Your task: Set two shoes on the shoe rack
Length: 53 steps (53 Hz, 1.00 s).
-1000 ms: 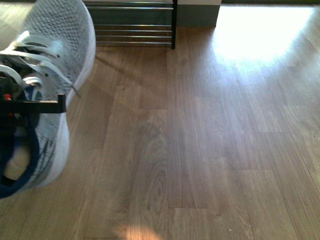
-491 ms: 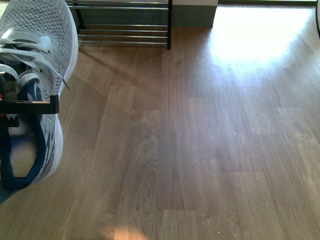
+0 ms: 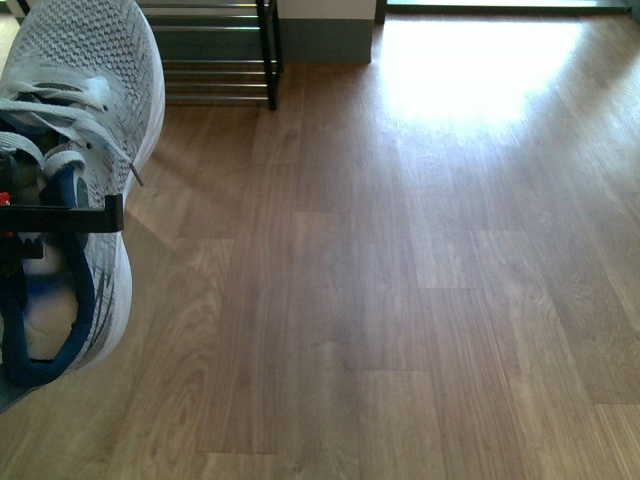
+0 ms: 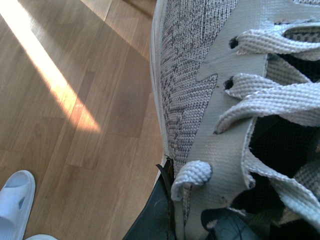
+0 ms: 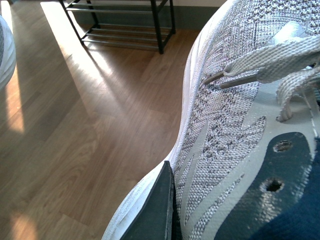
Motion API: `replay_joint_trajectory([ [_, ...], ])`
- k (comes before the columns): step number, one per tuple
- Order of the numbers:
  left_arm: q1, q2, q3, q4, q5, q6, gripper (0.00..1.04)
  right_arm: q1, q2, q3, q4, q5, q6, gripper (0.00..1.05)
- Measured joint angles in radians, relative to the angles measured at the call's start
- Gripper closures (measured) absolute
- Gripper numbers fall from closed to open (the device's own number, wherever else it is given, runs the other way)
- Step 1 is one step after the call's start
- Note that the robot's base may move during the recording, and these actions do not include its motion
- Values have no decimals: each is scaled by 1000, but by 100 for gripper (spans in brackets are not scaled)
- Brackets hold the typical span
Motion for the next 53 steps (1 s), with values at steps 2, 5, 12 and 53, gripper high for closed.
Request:
replay_joint_trajectory([
  [2, -2, 0, 0, 0, 0, 0, 103, 0, 0, 0, 0, 1, 0, 103],
  [5, -5, 0, 0, 0, 6, 0, 103, -2, 0, 0, 0, 12, 0, 103],
  [12, -6, 0, 0, 0, 13, 1, 103, -3, -1, 0, 0, 14, 0, 103],
  [53, -4, 2, -1, 0, 3, 2, 103, -2, -2, 0, 0, 4, 0, 103],
])
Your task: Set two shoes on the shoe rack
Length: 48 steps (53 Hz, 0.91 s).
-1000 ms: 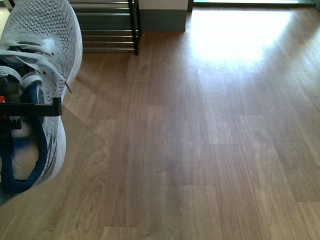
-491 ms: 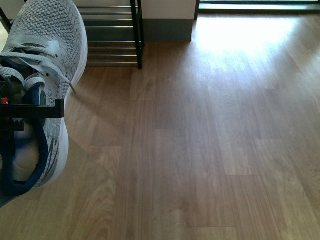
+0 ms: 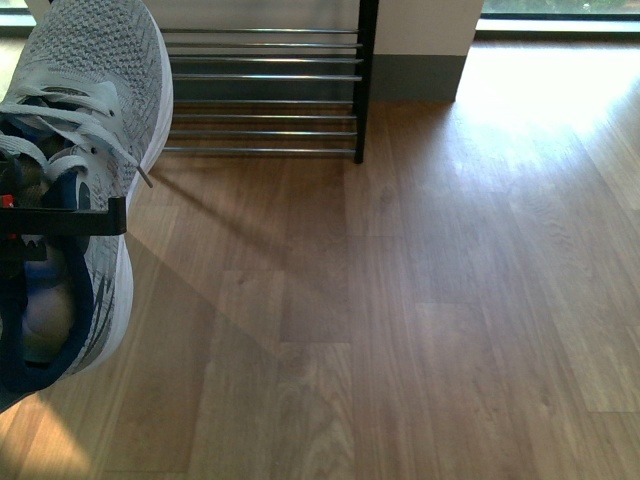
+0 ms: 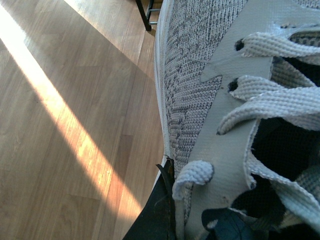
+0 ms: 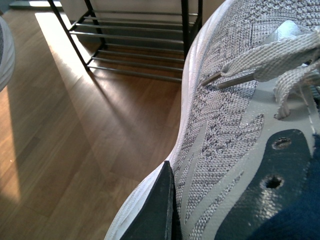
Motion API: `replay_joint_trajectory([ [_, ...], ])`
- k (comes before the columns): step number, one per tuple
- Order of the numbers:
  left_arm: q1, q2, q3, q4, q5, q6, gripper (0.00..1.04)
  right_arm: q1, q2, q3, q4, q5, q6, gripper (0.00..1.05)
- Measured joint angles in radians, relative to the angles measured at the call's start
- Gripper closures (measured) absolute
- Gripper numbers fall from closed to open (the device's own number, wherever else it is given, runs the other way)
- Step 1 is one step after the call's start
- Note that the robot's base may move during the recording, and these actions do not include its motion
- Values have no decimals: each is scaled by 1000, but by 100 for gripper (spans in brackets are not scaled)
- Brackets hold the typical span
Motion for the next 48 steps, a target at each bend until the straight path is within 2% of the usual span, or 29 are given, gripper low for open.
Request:
replay_joint_trajectory([
  [48, 3, -2, -1, 0, -6, 0, 103, 3, 0, 0, 0, -3, 0, 103],
])
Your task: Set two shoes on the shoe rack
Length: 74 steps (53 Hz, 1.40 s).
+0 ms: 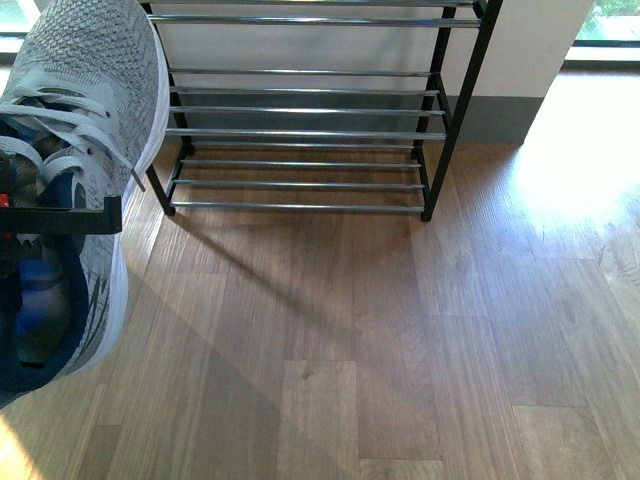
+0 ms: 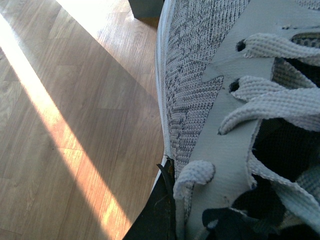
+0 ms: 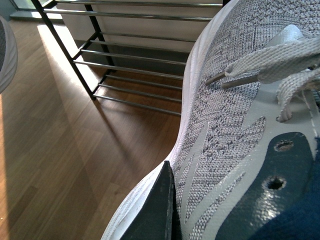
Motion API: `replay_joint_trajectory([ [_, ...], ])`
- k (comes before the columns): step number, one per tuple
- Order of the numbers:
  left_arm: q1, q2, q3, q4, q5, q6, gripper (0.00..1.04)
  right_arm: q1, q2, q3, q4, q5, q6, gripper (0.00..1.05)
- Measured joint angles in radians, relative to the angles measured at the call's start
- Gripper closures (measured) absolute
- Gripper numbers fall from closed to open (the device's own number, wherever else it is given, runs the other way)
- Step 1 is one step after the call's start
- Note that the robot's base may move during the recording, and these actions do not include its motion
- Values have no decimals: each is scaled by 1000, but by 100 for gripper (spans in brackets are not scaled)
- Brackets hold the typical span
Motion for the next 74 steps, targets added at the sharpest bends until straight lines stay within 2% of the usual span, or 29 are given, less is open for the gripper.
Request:
replay_joint_trajectory([
  [74, 0, 0, 0, 0, 6, 0, 103, -1, 0, 0, 0, 1, 0, 103],
])
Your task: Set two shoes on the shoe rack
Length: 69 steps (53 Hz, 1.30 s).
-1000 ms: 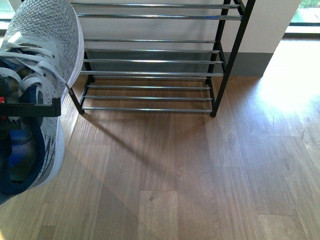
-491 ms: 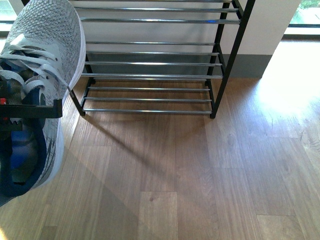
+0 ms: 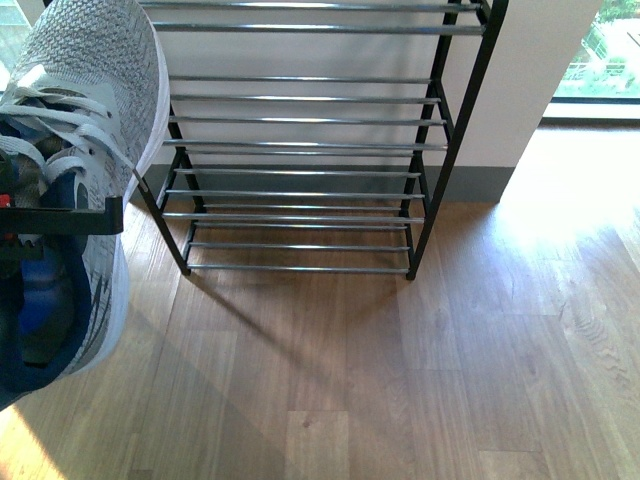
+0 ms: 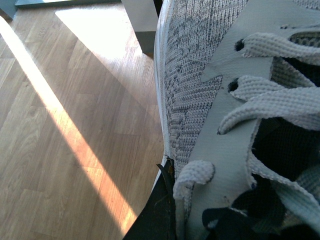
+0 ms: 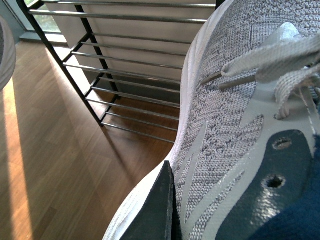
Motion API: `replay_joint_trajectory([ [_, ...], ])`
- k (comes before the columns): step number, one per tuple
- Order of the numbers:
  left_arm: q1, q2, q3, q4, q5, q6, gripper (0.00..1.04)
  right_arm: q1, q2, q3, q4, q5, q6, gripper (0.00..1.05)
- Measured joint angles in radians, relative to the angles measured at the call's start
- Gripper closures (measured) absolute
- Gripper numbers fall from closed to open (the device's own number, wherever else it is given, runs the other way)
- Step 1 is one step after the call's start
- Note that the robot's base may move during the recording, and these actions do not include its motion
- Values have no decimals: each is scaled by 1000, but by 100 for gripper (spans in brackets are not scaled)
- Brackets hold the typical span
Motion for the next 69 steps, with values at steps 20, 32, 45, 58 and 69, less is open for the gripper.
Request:
replay_joint_trajectory([
  [20, 0, -1, 0, 0, -5, 0, 103, -2, 2, -3, 17, -16, 6, 103],
  [32, 0, -1, 0, 0, -4, 0, 103, 62, 68, 33, 166, -14, 107, 103],
  [45, 0, -1, 0, 0, -3, 0, 103, 235, 425, 336, 134, 137, 177, 103],
  [58, 0, 0, 0, 0, -3, 0, 103, 410, 845, 834, -35, 306, 303, 103],
  [69, 0, -1, 0, 0, -3, 0, 103, 481, 1135, 1234, -217, 391, 358, 103],
])
